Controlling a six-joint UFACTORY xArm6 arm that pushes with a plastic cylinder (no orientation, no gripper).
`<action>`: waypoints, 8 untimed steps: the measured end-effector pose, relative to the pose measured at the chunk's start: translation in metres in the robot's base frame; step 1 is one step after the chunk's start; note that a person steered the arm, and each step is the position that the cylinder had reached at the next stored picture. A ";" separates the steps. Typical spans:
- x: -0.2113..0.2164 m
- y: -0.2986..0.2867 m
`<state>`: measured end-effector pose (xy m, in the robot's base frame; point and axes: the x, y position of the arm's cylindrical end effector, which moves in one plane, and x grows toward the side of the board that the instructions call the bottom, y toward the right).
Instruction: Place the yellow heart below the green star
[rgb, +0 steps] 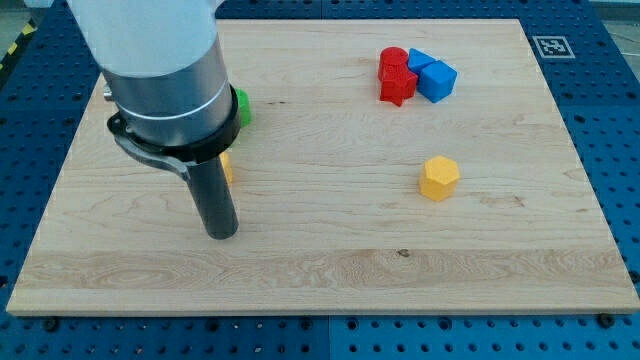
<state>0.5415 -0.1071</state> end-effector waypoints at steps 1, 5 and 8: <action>-0.002 0.000; -0.027 -0.010; -0.039 -0.022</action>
<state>0.5027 -0.1293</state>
